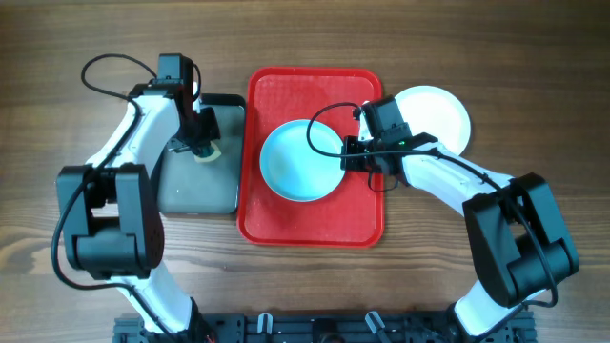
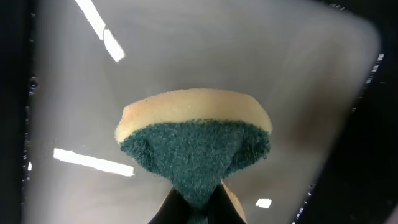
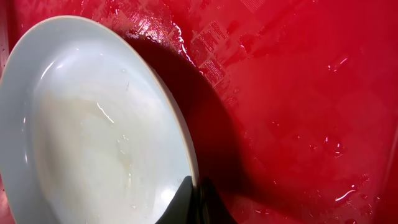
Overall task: Clean dirty plates on tray and stack at the side
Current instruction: 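Drop the sponge into the black basin and raise the left gripper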
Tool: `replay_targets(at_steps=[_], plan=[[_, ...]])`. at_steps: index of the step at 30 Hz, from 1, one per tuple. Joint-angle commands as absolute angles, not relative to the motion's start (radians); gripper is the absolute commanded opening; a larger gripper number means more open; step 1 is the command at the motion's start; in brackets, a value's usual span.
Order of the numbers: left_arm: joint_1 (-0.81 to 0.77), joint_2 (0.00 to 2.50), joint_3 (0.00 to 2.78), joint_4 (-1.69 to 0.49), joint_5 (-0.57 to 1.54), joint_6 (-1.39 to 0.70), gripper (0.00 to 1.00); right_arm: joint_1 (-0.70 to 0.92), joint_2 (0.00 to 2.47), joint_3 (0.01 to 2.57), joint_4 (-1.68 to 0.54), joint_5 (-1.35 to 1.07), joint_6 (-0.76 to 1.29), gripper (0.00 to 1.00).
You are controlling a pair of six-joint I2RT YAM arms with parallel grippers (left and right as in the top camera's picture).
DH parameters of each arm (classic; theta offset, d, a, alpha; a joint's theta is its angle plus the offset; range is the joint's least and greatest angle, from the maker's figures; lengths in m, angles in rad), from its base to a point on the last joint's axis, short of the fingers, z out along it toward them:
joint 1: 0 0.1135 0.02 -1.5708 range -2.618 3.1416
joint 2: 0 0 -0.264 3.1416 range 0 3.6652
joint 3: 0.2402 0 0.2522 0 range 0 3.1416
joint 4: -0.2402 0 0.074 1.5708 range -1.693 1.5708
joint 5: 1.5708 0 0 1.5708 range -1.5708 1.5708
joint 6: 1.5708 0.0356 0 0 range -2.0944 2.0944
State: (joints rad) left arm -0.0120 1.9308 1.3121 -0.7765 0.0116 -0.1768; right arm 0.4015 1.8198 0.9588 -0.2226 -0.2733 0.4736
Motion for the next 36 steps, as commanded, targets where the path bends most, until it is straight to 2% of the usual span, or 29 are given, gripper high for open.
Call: replay_targets(at_steps=[1, 23, 25, 30, 34, 36], plan=[[-0.012, 1.944, 1.326, -0.763, -0.002, -0.16, 0.04, 0.407, 1.835, 0.955, -0.217, -0.299, 0.474, 0.04], [-0.015, 1.98, 1.326, -0.712, 0.092, -0.056, 0.04, 0.407, 1.835, 0.955, -0.217, -0.299, 0.474, 0.04], [-0.015, 1.98, 1.326, -0.716, 0.093, -0.056, 0.15, 0.407, 1.835, 0.955, -0.217, -0.299, 0.474, 0.04], [-0.015, 1.977, 1.328, -0.727, 0.092, -0.056, 0.19, 0.407, 1.835, 0.955, -0.213, -0.298, 0.474, 0.05], [-0.014, 1.942, 1.364, -0.766, 0.083, -0.056, 0.31, 0.407, 1.835, 0.955, -0.211, -0.299, 0.474, 0.04], [-0.014, 1.913, 1.392, -0.783, 0.077, -0.056, 0.31, 0.407, 1.835, 0.955, -0.209, -0.298, 0.474, 0.04]])
